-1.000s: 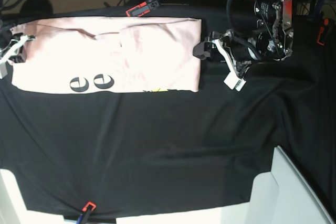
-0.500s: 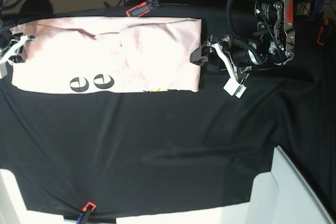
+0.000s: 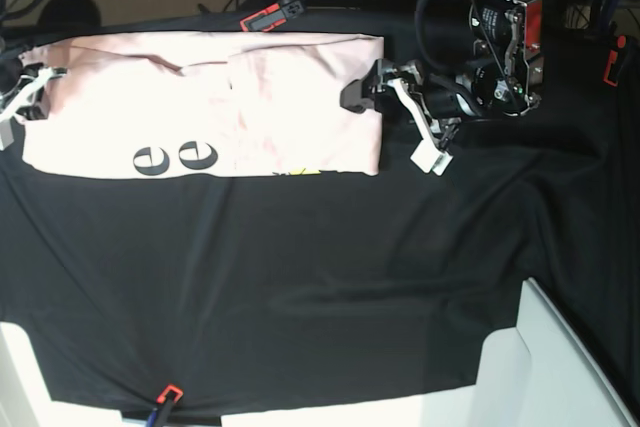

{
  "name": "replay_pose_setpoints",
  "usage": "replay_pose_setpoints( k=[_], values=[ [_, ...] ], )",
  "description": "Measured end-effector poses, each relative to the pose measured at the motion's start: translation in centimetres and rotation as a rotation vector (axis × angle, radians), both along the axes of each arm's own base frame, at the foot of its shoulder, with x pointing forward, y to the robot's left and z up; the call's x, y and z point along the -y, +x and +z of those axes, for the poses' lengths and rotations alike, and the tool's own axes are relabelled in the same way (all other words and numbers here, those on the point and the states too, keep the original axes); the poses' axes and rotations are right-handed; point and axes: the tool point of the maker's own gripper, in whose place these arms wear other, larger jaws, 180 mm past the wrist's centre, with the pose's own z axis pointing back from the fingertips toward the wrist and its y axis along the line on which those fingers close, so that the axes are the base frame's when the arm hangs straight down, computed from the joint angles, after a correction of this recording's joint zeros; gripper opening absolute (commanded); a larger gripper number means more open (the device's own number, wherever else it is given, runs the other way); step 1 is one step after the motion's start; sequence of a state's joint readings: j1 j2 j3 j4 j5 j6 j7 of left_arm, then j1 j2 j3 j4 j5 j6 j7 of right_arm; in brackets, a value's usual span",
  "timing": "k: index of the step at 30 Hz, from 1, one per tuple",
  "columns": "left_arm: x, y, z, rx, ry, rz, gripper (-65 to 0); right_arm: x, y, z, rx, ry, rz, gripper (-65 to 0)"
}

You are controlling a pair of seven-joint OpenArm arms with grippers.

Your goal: Fold the T-shirt properly

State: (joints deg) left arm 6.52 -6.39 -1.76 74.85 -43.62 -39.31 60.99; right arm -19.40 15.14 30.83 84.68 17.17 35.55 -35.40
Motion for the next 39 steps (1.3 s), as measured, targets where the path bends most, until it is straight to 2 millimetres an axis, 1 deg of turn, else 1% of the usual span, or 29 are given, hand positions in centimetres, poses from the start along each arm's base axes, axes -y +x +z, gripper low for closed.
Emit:
replay_pose_setpoints(
  k=[5, 9, 10, 11, 12, 13, 14, 15, 16, 17, 18, 21, 23, 25, 30, 34, 37, 39],
  values=[
    [2.2, 0.4, -0.5, -0.022, -0.041, -0.055, -10.2, 0.0, 0.0, 0.0, 0.000, 0.000, 0.000, -60.6],
    [4.2, 0.8, -0.8, -0.033, -0.098, -0.049, -10.2, 0.0, 0.0, 0.0, 0.000, 0.000, 0.000, -60.6],
    [4.5, 0.8, -0.8, -0.033, -0.104, -0.047, -10.4, 0.0, 0.0, 0.0, 0.000, 0.000, 0.000, -60.6],
    [4.7, 0.8, -0.7, -0.034, -0.110, -0.047, -12.1, 0.0, 0.0, 0.0, 0.000, 0.000, 0.000, -60.6],
    [4.9, 0.7, -0.7, -0.034, -0.113, -0.050, -15.6, 0.0, 0.0, 0.0, 0.000, -0.001, 0.000, -60.6],
    [5.2, 0.6, -0.8, -0.038, -0.113, -0.054, -22.3, 0.0, 0.0, 0.0, -0.001, -0.001, 0.000, -60.6],
    [5.3, 0.4, -0.9, -0.046, -0.109, -0.060, -30.7, 0.0, 0.0, 0.0, 0.000, -0.001, 0.000, -60.6],
    [5.3, 0.0, -1.2, -0.061, -0.102, -0.067, -40.6, 0.0, 0.0, 0.0, 0.000, 0.000, 0.000, -60.6],
    [5.2, -0.5, -1.5, -0.077, -0.092, -0.074, -51.9, 0.0, 0.0, 0.0, 0.000, 0.000, 0.000, -60.6],
    [5.1, -0.9, -1.9, -0.094, -0.083, -0.074, -61.1, 0.0, 0.0, 0.0, 0.000, 0.000, 0.000, -60.6],
    [5.0, -1.2, -2.1, -0.103, -0.083, -0.069, -65.0, 0.0, 0.0, 0.0, -0.001, -0.001, 0.000, -60.6],
    [4.6, -1.0, -2.1, -0.102, -0.081, -0.064, -65.0, 0.0, 0.0, 0.0, 0.000, 0.000, 0.000, -60.6],
    [3.9, -0.7, -2.1, -0.103, -0.078, -0.042, -65.0, -0.1, 0.0, 0.0, 0.000, 0.002, 0.000, -60.6],
    [2.6, -0.2, -2.1, -0.102, -0.073, 0.012, -65.0, -0.1, -0.1, -0.1, -0.002, 0.002, -0.001, -60.6],
    [-1.8, 0.9, -2.0, -0.087, -0.049, 0.145, -65.0, -0.2, -0.1, -0.1, -0.002, 0.004, -0.002, -60.2],
    [-4.9, 1.2, -1.8, -0.074, -0.001, 0.175, -65.0, -0.2, -0.1, -0.1, -0.001, 0.011, -0.008, -59.9],
    [-6.5, 1.3, -1.7, -0.069, 0.032, 0.174, -65.0, -1.1, -0.2, -0.6, -0.048, 0.029, 0.006, -59.5],
    [-7.2, 1.4, -1.6, -0.067, 0.047, 0.174, -65.0, -1.9, 0.1, -0.6, -0.070, 0.042, 0.065, -56.1]
  ],
)
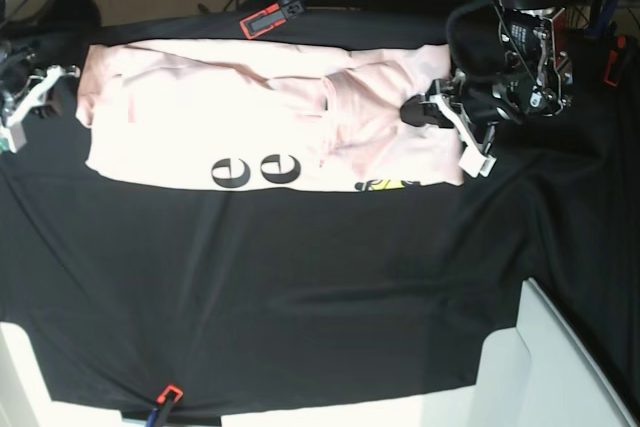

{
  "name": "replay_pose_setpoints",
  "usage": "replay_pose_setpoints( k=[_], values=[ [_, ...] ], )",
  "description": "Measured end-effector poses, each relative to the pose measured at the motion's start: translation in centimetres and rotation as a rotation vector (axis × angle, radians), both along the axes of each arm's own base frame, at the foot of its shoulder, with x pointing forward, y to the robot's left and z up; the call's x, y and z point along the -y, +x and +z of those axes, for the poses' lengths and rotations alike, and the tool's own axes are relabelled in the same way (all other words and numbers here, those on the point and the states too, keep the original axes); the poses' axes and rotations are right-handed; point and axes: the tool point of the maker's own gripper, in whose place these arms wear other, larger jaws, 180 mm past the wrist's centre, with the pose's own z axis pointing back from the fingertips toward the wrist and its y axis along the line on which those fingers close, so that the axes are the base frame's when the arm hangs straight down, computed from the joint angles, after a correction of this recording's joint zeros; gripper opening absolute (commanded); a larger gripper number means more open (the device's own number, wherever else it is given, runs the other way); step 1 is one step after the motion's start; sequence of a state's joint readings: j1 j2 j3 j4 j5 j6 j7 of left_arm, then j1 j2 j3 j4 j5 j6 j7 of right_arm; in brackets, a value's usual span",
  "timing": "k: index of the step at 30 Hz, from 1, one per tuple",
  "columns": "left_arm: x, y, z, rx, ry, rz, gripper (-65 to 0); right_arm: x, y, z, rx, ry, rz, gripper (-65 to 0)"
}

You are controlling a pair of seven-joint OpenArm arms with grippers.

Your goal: Fold the T-shirt properly

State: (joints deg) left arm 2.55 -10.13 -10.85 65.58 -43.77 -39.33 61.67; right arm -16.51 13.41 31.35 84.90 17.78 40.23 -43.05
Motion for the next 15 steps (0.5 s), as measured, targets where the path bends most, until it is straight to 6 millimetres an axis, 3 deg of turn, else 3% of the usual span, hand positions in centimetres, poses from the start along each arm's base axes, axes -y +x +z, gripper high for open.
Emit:
replay_pose_setpoints(
  k=[4, 7, 11, 13, 15],
  values=[
    [-2.7, 0.0, 0.2, 0.008, 0.019, 0.081, -65.0, -0.2, 1.3, 0.5, -0.042, 0.039, -0.012, -47.3],
    [-4.9, -0.1, 0.5, 0.009, 0.053, 0.104, -65.0, 1.5, 1.5, 1.4, -0.074, 0.058, -0.082, -38.3],
    [-5.1, -0.1, 0.7, 0.013, 0.073, 0.090, -64.0, 2.5, 1.4, 2.3, -0.099, 0.105, -0.137, -23.2],
    [-4.9, -0.1, 1.1, 0.031, 0.092, 0.065, -58.3, 2.2, 1.4, 2.6, -0.093, 0.145, -0.144, -20.9],
    [-4.8, 0.1, 2.1, 0.064, 0.113, 0.042, -46.9, 1.6, 1.3, 2.6, -0.097, 0.174, -0.139, -20.6]
  ],
)
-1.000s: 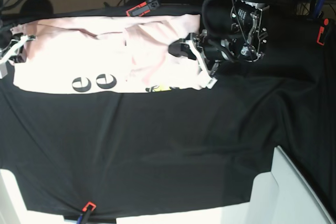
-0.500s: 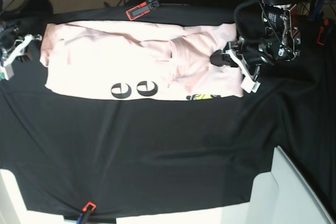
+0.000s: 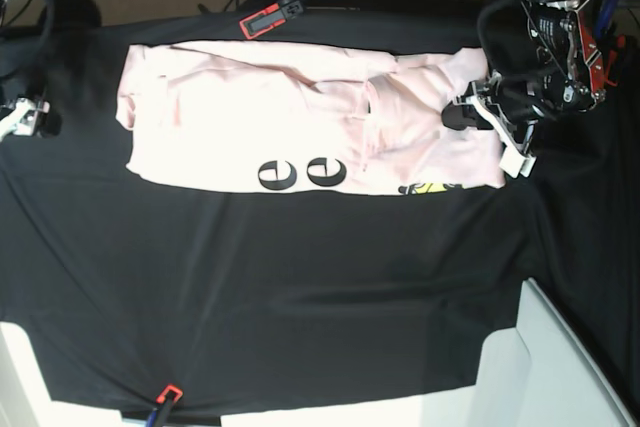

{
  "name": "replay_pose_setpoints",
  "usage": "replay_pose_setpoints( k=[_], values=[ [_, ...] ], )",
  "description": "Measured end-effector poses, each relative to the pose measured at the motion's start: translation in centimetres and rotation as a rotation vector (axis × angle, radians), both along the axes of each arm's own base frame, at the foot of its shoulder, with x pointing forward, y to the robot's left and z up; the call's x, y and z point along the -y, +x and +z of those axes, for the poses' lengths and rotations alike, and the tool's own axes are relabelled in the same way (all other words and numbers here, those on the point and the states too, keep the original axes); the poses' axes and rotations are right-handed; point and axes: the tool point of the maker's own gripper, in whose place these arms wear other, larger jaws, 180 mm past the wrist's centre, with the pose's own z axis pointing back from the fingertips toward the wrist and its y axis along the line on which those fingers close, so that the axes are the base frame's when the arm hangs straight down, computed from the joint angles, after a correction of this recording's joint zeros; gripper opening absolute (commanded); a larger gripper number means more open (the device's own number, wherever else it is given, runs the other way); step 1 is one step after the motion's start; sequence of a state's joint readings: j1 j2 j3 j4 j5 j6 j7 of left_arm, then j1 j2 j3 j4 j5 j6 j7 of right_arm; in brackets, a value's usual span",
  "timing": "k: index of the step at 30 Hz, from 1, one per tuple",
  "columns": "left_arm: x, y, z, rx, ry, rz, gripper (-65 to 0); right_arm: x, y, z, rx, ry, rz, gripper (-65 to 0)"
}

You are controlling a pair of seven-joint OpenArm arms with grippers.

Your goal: Fold the T-shirt properly

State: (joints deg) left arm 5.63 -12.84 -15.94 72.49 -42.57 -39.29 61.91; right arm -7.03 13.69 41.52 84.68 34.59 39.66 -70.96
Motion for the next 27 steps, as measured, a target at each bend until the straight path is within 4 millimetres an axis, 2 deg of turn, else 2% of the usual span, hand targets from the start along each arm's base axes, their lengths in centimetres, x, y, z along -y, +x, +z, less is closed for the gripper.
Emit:
replay_pose_setpoints(
  k=[3, 5, 9, 12, 17, 19, 22, 27],
  values=[
    [0.0, 1.0, 1.5, 0.058, 0.015, -0.008, -34.3, -0.5, 0.0, 0.0, -0.001, 0.023, 0.006, -20.3],
    [-0.2, 1.4, 2.0, 0.076, 0.019, -0.007, -31.7, -0.6, -0.3, -0.2, -0.022, 0.027, 0.012, -20.3],
    [-1.6, 1.1, 2.1, 0.065, 0.057, -0.013, -31.4, -1.1, -1.0, -1.7, -0.089, 0.074, 0.008, -20.2],
    [-2.7, 1.3, 2.5, 0.076, 0.069, 0.009, -31.4, -2.1, -0.7, -2.6, -0.095, 0.154, -0.008, -20.0],
    [-7.7, 1.3, 4.0, 0.109, 0.121, 0.129, -31.4, -4.6, -1.2, -3.8, -0.102, 0.311, -0.005, -20.0],
    [-9.7, 1.1, 4.7, 0.116, 0.152, 0.159, -31.4, -5.5, -0.6, -3.5, -0.091, 0.337, 0.031, -20.0],
    [-11.5, 1.0, 5.4, 0.124, 0.182, 0.181, -31.4, -6.3, 0.4, -3.4, -0.061, 0.378, 0.036, -20.0],
    [-14.2, -0.1, 6.4, 0.141, 0.208, 0.264, -31.4, -6.9, -1.7, -5.6, -0.153, 0.429, 0.004, -20.0]
  ],
)
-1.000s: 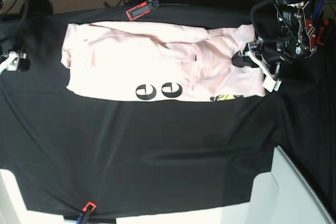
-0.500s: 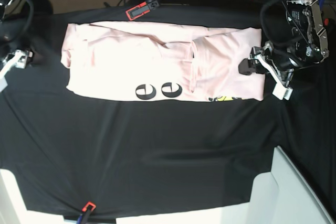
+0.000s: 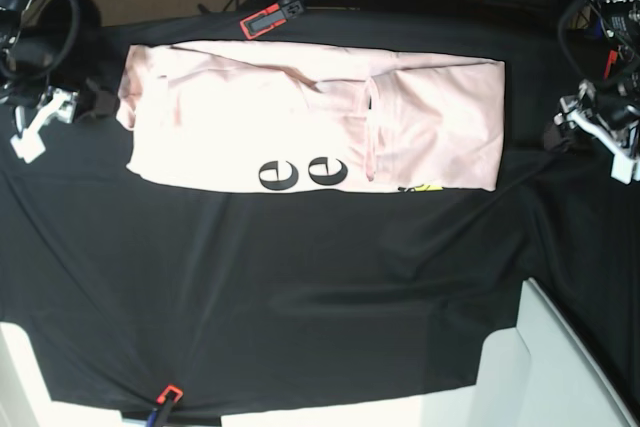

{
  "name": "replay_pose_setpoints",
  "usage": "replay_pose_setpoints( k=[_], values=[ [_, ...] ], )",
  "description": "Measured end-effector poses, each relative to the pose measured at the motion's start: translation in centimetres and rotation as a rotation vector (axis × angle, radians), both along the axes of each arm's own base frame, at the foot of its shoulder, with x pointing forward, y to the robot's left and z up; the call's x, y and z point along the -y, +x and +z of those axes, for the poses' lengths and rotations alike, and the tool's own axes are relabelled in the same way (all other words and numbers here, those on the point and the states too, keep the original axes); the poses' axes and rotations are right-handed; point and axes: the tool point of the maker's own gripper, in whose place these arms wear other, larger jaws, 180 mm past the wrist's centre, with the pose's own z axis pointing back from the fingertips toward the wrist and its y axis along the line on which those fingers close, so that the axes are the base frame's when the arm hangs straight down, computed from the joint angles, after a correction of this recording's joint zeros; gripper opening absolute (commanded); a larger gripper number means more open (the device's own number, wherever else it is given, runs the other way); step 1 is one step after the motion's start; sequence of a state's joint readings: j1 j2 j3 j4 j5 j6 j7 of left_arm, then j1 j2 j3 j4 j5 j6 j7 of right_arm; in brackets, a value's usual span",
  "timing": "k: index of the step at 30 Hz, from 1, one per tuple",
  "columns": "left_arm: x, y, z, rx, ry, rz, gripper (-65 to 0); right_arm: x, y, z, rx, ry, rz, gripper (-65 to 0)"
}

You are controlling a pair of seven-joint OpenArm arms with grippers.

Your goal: Fold the T-shirt properly

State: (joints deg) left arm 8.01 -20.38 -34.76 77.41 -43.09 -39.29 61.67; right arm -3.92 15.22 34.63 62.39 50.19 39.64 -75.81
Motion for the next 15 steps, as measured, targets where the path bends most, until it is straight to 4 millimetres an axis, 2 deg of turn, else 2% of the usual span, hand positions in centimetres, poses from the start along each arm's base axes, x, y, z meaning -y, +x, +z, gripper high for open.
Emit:
replay_pose_setpoints(
  k=[3, 7, 10, 15],
  values=[
    [-0.2, -0.8, 0.7, -0.008, 0.046, -0.019, -31.6, -0.3, 0.0, -0.3, -0.007, 0.023, -0.011, -20.0],
    [0.4, -0.1, 3.2, 0.056, 0.101, -0.065, -31.9, -0.5, -0.3, -0.8, -0.025, 0.045, -0.024, -20.0],
    [0.7, 0.2, 4.1, 0.081, 0.124, -0.083, -31.9, -0.7, -0.4, -0.9, -0.028, 0.051, -0.024, -20.0],
    [0.8, -0.1, 3.8, 0.066, 0.127, -0.086, -31.9, -3.6, 0.5, -1.0, -0.034, 0.056, 0.110, -20.0]
  ],
)
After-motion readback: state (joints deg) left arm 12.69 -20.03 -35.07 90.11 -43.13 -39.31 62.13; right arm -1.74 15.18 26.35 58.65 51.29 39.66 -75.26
